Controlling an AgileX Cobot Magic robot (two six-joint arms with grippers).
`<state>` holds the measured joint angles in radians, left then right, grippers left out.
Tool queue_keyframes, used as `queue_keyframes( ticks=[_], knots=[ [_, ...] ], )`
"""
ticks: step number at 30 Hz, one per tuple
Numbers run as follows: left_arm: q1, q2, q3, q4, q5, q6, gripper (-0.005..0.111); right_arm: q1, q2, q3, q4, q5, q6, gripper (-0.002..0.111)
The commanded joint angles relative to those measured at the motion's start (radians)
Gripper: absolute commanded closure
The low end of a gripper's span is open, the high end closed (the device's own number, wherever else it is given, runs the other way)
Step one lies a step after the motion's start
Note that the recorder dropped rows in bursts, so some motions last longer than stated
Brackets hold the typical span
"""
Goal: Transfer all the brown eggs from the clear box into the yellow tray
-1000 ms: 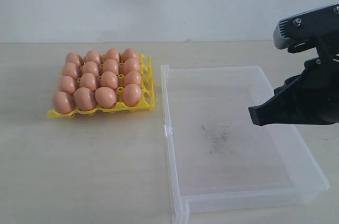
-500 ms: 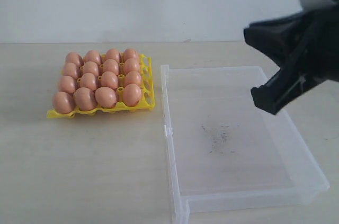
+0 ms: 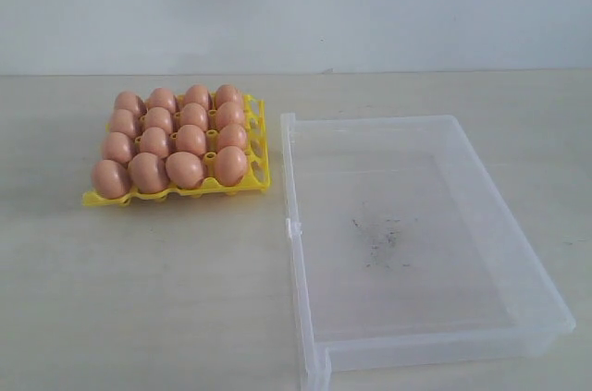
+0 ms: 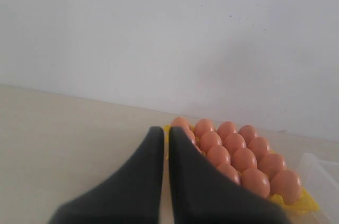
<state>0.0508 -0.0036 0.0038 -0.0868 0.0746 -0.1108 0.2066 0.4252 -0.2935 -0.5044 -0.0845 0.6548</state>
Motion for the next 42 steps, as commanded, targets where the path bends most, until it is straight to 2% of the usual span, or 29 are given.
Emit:
queue_keyframes(
  ticks=[1, 5, 8, 13, 15, 19, 24, 30, 33, 35, 37, 42],
  knots=[
    [-0.004, 0.004, -0.004, 0.0, -0.006, -0.001, 0.103, -0.086, -0.12, 0.156, 0.063, -0.146, -0.069, 0.109],
    [-0.004, 0.004, -0.004, 0.0, -0.006, -0.001, 0.103, -0.119, -0.245, 0.294, 0.065, -0.344, -0.226, 0.109],
    [-0.004, 0.004, -0.004, 0.0, -0.006, -0.001, 0.103, -0.116, -0.305, 0.294, 0.056, -0.129, -0.134, 0.109],
    [-0.004, 0.004, -0.004, 0.0, -0.006, -0.001, 0.103, -0.12, -0.411, 0.294, 0.054, 0.207, -0.14, 0.109],
    [-0.004, 0.004, -0.004, 0.0, -0.006, -0.001, 0.103, -0.146, -0.425, 0.294, 0.051, 0.279, -0.145, 0.109],
    [-0.004, 0.004, -0.004, 0.0, -0.006, -0.001, 0.103, -0.167, -0.425, 0.294, 0.051, 0.255, -0.194, 0.109],
    [-0.004, 0.004, -0.004, 0.0, -0.006, -0.001, 0.103, -0.167, -0.425, 0.294, 0.051, 0.005, -0.192, 0.109],
    [-0.004, 0.004, -0.004, 0.0, -0.006, -0.001, 0.103, -0.167, -0.425, 0.294, 0.08, -0.127, -0.125, 0.109],
    [-0.004, 0.004, -0.004, 0.0, -0.006, -0.001, 0.103, -0.167, -0.425, 0.294, 0.294, -0.114, -0.327, 0.109],
    [-0.004, 0.004, -0.004, 0.0, -0.006, -0.001, 0.103, -0.167, -0.425, 0.294, 0.475, -0.061, -0.572, 0.109],
    [-0.004, 0.004, -0.004, 0.0, -0.006, -0.001, 0.103, -0.167, -0.425, 0.294, 0.57, 0.007, -0.745, 0.109],
    [-0.004, 0.004, -0.004, 0.0, -0.006, -0.001, 0.103, -0.167, -0.425, 0.294, 0.557, 0.16, -0.794, 0.109]
  ],
)
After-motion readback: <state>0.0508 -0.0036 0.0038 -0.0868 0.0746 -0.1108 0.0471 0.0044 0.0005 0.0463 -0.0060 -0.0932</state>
